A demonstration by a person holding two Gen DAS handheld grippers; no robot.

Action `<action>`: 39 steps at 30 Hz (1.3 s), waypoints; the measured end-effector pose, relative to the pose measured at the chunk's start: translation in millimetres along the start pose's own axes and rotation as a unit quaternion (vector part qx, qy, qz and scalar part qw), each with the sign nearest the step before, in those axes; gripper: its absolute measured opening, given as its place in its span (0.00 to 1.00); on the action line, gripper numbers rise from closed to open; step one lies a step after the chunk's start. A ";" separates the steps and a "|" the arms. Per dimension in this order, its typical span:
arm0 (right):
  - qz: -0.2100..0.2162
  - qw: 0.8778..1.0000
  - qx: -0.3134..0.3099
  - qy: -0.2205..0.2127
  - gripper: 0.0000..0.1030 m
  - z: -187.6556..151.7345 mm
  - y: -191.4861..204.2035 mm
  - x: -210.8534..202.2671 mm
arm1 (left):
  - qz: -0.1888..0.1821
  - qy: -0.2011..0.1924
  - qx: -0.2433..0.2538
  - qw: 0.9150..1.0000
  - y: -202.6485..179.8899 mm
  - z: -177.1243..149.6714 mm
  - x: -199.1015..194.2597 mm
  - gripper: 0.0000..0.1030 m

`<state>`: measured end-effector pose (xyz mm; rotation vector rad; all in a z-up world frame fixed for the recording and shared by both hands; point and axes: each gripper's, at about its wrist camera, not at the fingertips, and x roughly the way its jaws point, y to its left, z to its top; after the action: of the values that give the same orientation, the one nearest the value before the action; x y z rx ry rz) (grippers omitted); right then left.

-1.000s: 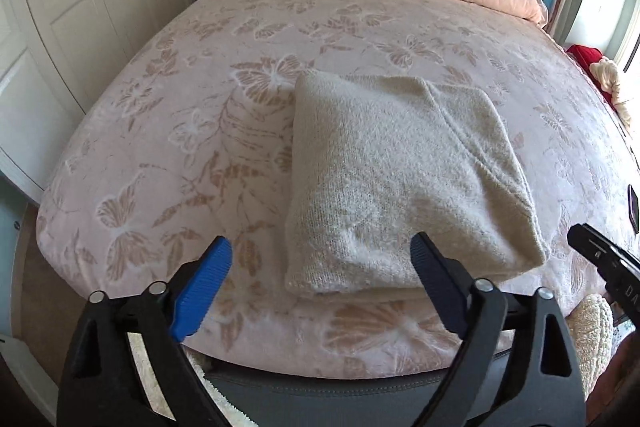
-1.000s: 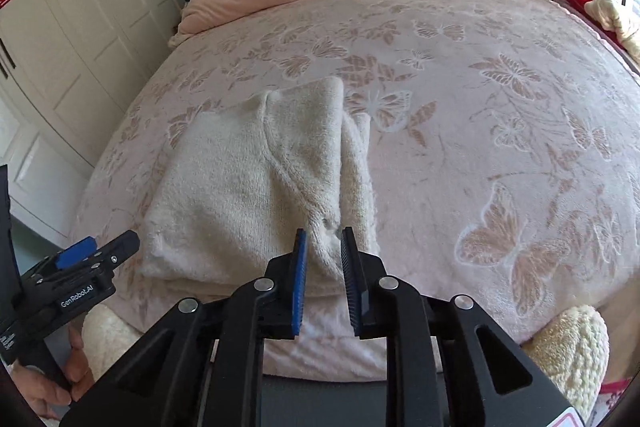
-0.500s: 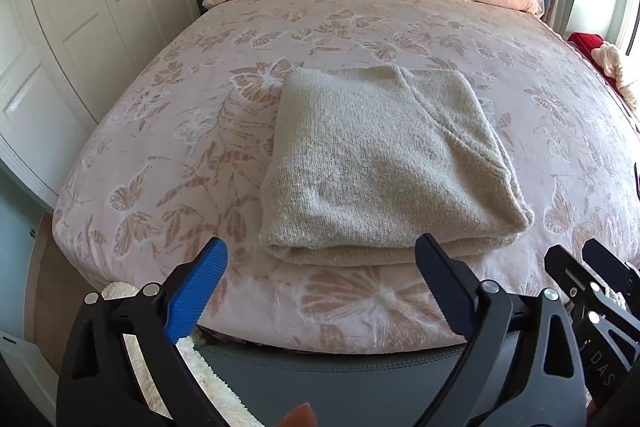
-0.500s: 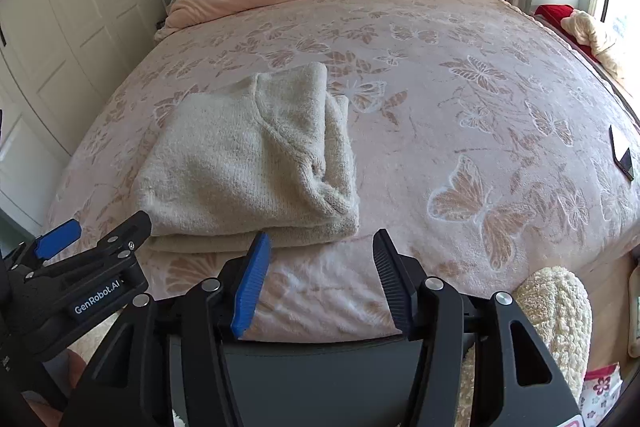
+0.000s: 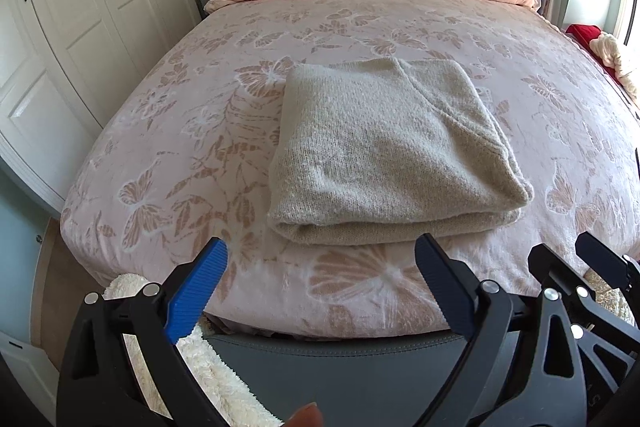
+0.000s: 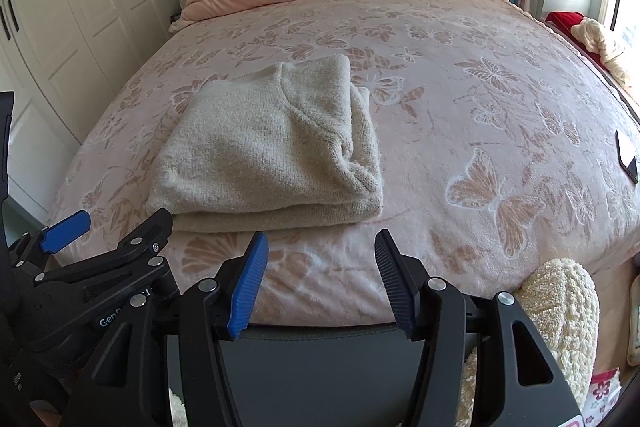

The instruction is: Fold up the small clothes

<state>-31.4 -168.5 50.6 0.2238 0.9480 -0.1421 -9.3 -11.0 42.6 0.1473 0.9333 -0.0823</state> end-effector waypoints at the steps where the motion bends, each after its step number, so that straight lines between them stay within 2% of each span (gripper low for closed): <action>1: 0.000 1.000 0.001 -0.001 0.53 -0.4 -0.3 -0.7 | 0.000 0.000 -0.001 1.000 0.5 -0.7 -0.5 0.90; 39: -0.016 1.000 0.006 0.002 0.54 -9.2 -3.4 -7.0 | 0.015 -0.006 0.001 1.000 -4.5 -9.8 -8.4 0.90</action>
<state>-43.4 -169.3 50.7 0.2196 0.9562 -0.1766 -22.7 -13.8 43.2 0.1633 0.9197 -0.0564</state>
